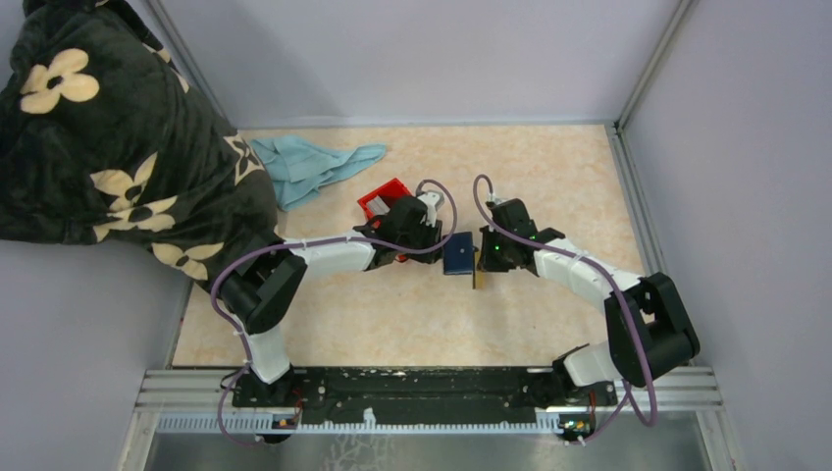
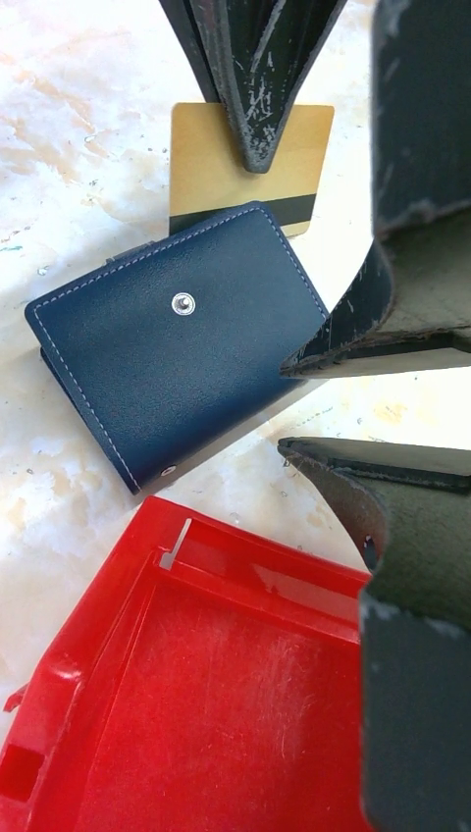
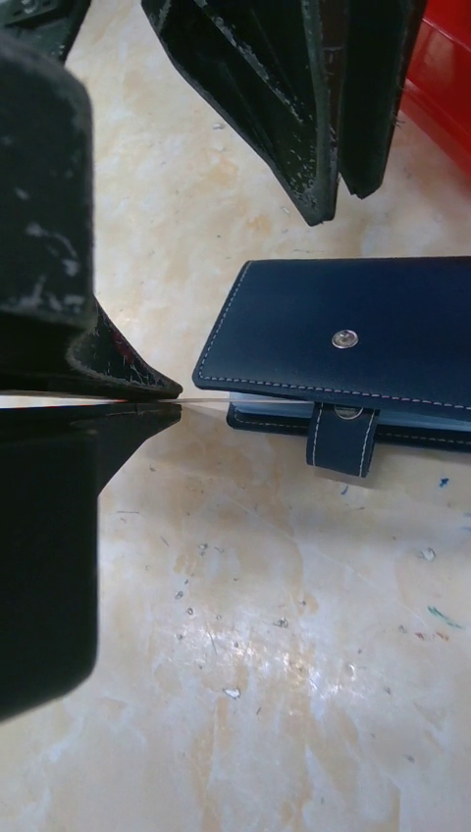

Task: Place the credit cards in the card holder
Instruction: Open the card holder at the center of the board.

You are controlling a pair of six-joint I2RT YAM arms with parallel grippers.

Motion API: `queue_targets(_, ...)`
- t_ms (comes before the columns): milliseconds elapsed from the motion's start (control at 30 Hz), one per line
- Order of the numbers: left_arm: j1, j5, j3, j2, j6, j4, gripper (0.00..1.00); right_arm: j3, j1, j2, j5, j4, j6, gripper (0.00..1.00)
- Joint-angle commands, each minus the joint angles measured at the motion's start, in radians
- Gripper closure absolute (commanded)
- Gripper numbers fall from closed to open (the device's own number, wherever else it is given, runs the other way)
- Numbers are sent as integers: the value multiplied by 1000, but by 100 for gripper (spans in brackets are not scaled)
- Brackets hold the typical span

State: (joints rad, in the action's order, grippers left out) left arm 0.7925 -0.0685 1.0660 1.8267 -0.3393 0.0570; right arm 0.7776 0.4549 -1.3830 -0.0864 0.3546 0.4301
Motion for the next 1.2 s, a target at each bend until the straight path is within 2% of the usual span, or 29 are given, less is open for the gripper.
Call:
queue_targets(0, 8, 16, 29, 2, 15, -18, 65, 4, -7, 15, -76, -9, -20, 100)
queue_targets(733, 8, 112, -46, -33, 29, -47, 66, 101, -7, -3, -161, -89, 34, 100)
queue_targets(1167, 9, 102, -92, -37, -3, -32, 66, 122, 13, -74, -188, -162, 66, 100)
